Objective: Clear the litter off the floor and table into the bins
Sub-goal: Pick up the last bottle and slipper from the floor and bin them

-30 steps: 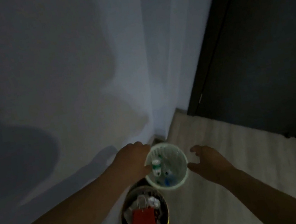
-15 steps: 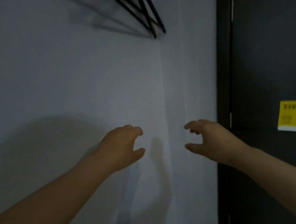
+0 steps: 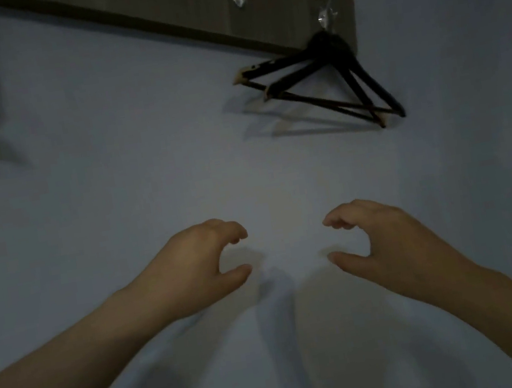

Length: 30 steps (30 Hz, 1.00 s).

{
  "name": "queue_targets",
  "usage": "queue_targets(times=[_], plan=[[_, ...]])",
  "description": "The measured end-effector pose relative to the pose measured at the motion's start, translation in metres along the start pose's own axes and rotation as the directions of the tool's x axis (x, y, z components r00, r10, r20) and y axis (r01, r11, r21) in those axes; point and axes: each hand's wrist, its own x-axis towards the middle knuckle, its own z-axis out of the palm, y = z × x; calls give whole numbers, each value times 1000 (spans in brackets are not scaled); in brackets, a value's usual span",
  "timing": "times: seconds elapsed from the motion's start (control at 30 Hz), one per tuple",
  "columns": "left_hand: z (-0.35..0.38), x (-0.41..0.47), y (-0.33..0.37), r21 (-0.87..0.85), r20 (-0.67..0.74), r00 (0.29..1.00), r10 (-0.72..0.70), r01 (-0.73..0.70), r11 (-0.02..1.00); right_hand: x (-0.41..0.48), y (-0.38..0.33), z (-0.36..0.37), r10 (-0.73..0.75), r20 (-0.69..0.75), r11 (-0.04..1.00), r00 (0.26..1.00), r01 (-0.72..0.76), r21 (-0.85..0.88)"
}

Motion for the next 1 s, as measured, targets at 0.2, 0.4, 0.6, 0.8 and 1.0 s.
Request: queue_targets(times=[0.2,0.4,0.6,0.8,1.0], plan=[[-61,-72,-8,179,44,980,-195,184,967,16,-53,16,-188,51,967,981,176,184],[-164,-170,-5,368,-17,918,-395,374,852,24,-170,20,-412,-21,844,911,391,367],[-302,-313,29,567,-125,804,-582,539,623,-5,-338,-1,-601,-133,628,788,568,531],[-431,-464,117,697,-228,628,-744,639,326,-90,-517,-56,-746,-262,307,612,665,681],[-532,-581,215,718,-390,443,-807,695,35,-183,-669,-131,-790,-408,15,457,681,732]])
